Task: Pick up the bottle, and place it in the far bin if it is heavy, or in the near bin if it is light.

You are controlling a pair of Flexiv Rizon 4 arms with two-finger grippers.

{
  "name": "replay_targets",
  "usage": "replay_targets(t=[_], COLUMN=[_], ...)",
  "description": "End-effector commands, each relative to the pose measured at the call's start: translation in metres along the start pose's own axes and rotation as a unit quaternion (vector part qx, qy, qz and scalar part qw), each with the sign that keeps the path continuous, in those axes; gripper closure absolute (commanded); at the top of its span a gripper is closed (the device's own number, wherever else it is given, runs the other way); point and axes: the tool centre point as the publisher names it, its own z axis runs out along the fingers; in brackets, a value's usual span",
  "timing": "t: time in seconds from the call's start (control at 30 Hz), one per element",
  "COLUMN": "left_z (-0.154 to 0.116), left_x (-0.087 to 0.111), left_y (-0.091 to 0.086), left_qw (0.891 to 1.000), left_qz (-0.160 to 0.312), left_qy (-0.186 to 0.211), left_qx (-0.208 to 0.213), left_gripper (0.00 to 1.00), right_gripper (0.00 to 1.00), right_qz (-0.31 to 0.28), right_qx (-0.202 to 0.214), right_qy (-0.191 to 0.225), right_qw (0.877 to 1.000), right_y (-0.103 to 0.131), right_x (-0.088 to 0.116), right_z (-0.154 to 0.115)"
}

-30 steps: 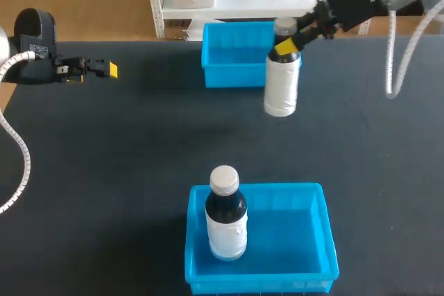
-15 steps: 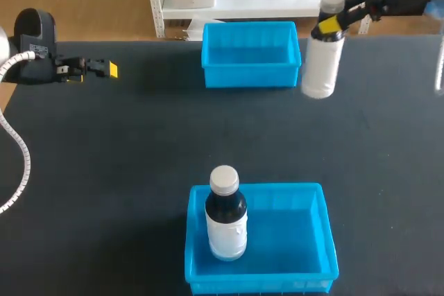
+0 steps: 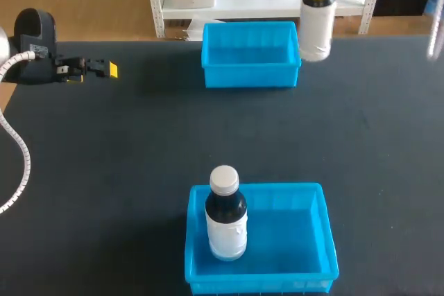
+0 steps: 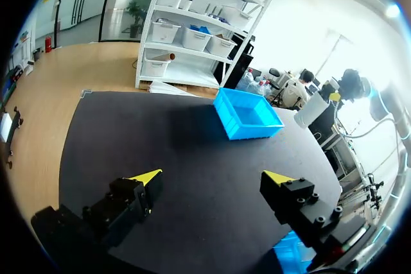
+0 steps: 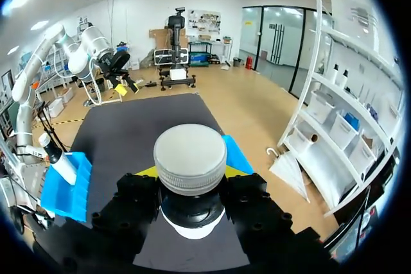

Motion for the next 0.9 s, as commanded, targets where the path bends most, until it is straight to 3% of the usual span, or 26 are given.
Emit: replay_targets(t=[0.03,0.33,0.9], left_z=[0.000,0.000,0.000], left_x=[0.000,0.000,0.000], left_y=[0.000,0.000,0.000], left_qw=[1.000,1.000,1.000], left_qz=[0.000,0.000,0.000], left_qy=[0.000,0.000,0.000], left_qx=[0.000,0.000,0.000], left_gripper=[0.00,0.00,0.00], right_gripper=[1.00,1.00,1.00], right_qz=[-0.011,-0.036,-0.040], right_qx=[-0.050,-0.091,-0.133], right_qy=[0.000,-0.007,-0.020], right_qw=[0.999,0.995,0.990], right_y=[-0.040,-0.051,-0.066], right_x=[-0.017,-0.036,-0.037], right_z=[0.031,0.091,0.181])
